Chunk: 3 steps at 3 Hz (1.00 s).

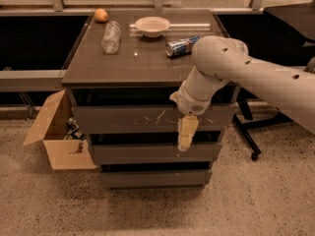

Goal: Open top drawer

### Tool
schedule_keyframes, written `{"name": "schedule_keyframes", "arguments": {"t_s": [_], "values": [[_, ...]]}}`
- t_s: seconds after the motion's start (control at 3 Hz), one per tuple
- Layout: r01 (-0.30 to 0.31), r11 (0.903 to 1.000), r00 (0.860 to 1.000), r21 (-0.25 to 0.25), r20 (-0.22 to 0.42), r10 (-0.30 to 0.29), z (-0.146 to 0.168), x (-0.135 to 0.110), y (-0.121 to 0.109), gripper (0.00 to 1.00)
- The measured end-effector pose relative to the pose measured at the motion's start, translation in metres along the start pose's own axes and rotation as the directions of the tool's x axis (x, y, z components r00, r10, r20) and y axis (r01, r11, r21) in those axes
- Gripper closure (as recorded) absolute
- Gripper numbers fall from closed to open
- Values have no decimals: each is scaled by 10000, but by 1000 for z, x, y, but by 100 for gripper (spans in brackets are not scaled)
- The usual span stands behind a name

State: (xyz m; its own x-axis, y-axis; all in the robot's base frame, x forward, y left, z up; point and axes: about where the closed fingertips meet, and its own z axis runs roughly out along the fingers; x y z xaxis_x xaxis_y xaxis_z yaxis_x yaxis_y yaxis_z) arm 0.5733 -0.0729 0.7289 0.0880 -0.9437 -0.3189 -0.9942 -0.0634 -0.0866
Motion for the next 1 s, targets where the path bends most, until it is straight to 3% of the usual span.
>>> {"name": "schedule_keyframes", "arguments": {"t_s": [1.0], "values": [[-354,9994,9982,-54,-482,351,72,20,-48,0]]}}
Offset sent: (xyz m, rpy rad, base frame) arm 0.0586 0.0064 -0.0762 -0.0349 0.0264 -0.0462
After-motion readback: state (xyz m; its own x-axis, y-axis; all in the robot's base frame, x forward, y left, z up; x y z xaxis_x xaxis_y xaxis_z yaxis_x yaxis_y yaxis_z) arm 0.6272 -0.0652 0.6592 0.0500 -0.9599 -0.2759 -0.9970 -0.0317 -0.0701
